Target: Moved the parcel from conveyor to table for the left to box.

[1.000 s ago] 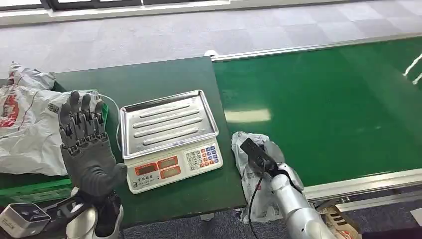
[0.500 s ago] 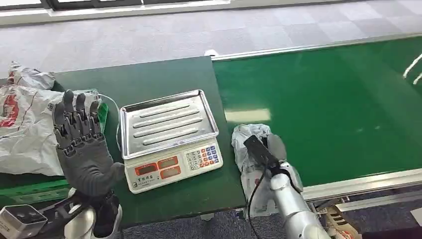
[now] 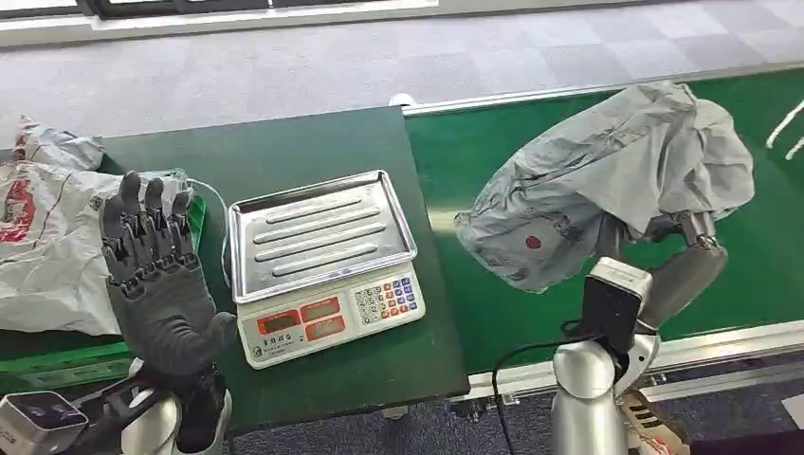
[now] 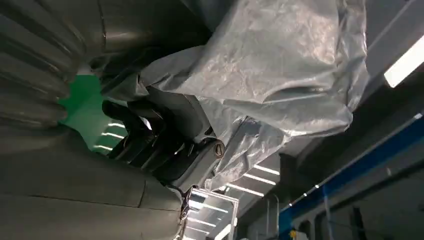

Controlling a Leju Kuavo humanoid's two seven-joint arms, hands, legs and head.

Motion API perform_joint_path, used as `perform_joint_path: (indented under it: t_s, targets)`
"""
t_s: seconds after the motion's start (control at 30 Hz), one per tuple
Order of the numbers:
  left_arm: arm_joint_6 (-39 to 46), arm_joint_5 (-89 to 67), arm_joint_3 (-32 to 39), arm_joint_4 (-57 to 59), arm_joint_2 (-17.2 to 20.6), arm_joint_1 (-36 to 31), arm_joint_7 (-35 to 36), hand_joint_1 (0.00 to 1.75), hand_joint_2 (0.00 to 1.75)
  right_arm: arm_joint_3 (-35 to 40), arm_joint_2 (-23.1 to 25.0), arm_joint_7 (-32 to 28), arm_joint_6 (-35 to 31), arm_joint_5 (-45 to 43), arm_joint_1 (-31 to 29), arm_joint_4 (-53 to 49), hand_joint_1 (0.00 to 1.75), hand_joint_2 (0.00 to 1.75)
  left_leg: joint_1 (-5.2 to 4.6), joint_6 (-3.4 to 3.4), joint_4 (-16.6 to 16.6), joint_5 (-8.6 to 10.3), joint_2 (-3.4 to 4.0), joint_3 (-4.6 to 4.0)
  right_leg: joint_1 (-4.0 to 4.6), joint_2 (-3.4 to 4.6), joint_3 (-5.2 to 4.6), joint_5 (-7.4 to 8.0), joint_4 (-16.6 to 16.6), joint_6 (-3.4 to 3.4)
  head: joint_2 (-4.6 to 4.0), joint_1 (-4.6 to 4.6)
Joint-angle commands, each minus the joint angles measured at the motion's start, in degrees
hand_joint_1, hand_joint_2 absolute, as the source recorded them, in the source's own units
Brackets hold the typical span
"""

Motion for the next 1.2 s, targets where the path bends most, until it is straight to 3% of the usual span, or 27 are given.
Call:
perform_joint_path:
  t_s: [0.03,0.07,0.13,0.33,0.43,0.5,0.7,0.73,0.87,0.9,0.93,0.97,1.2]
  targets:
    - [1.00,1.14,-1.43,6.60,-0.19,-2.91,0.22,0.00,1.75,0.44,0.71,-0.65,-0.29,-2.45,0.36,-4.29,1.75,1.75,-0.02,0.08,-0.05,0.07,-0.22,0.02,-0.01,-0.07,0.07,0.02,-0.05,-0.03,0.00,-0.02]
    - [1.16,1.44,-1.96,6.88,0.03,-3.16,0.22,0.00,1.75,1.70,-0.19,-0.34,0.59,-3.85,-1.05,-2.02,1.75,1.75,-0.02,0.11,-0.11,0.10,-0.28,0.06,-0.01,-0.08,0.12,0.04,-0.12,-0.05,0.00,0.00]
    - [1.20,1.94,-3.53,7.89,0.77,-3.99,0.22,0.00,1.75,8.12,-3.27,2.96,11.53,-5.39,-7.81,8.44,1.75,1.75,0.00,0.13,-0.10,0.09,-0.06,0.08,0.01,0.15,0.09,0.12,-0.14,-0.05,0.00,-0.02]
    - [0.00,1.30,-5.36,8.07,-0.47,-5.00,0.22,0.00,1.75,17.93,0.52,8.53,16.51,0.69,-32.04,45.47,1.75,1.75,0.01,0.06,-0.04,0.04,0.96,-0.33,0.01,0.96,-0.17,0.38,-0.04,-0.15,0.00,0.00]
    - [0.83,1.14,-5.70,7.80,-0.54,-5.59,0.22,0.00,1.75,22.60,1.60,10.94,16.46,-1.57,-38.03,55.11,1.75,1.75,-0.01,0.07,-0.02,0.21,0.89,-0.39,-0.01,0.94,-0.27,0.43,0.03,-0.19,0.00,0.00]
    - [0.71,1.25,-5.55,7.71,-0.41,-5.53,0.22,0.00,1.75,24.46,1.60,11.07,15.15,-3.27,-38.39,56.18,1.75,1.75,0.01,-0.01,-0.05,0.37,0.69,-0.03,0.02,0.73,-0.28,0.50,0.03,-0.22,0.00,-0.02]
    - [0.63,1.29,-5.40,7.74,-0.33,-5.40,0.22,0.00,1.75,25.10,1.60,10.98,15.11,-3.28,-38.55,57.17,1.75,1.75,0.02,-0.05,-0.05,0.48,0.55,-0.08,0.04,0.60,-0.33,0.57,0.02,-0.23,0.00,-0.02]
    - [-0.25,1.29,-5.28,8.53,0.37,-4.40,0.22,0.00,1.75,30.67,1.60,12.20,16.03,-4.27,-39.37,62.18,1.75,1.75,0.04,0.01,-0.07,0.47,0.24,-0.07,0.07,0.40,-0.21,0.52,-0.04,-0.21,0.00,-0.02]
    - [-1.37,0.81,-5.14,9.48,0.51,-4.26,0.22,0.00,1.75,33.01,1.60,13.11,17.03,-7.33,-40.29,66.55,1.75,1.75,0.00,0.00,-0.11,0.50,0.12,-0.10,0.03,0.30,-0.20,0.51,-0.06,-0.22,0.00,-0.02]
    - [-1.58,0.66,-5.23,9.68,0.54,-4.37,0.22,0.00,1.75,32.84,1.60,13.56,16.87,-7.63,-40.48,67.38,0.00,1.75,0.03,0.03,-0.12,0.52,0.06,-0.11,0.05,0.28,-0.18,0.53,-0.10,-0.23,0.00,-0.02]
    - [-1.77,0.39,-5.27,10.01,0.37,-4.58,0.22,0.00,1.75,33.12,1.60,14.56,17.44,-7.95,-41.13,69.66,0.00,1.75,-0.01,-0.01,-0.07,0.49,0.10,-0.15,0.02,0.27,-0.25,0.50,-0.01,-0.22,0.00,-0.02]
    - [-2.10,0.20,-5.43,10.37,0.35,-4.80,0.22,0.00,1.75,34.91,1.60,17.35,18.83,-5.97,-42.56,73.24,0.00,0.00,0.03,0.03,-0.13,0.53,0.01,-0.11,0.05,0.25,-0.17,0.54,-0.11,-0.23,0.00,-0.02]
    - [-1.69,-1.08,-5.73,10.48,0.20,-5.00,0.22,0.00,1.75,37.75,1.60,21.32,18.96,-4.39,-42.81,75.59,0.00,0.00,0.02,0.02,-0.07,0.52,-0.07,-0.18,0.04,0.16,-0.23,0.50,-0.04,-0.22,0.00,-0.02]
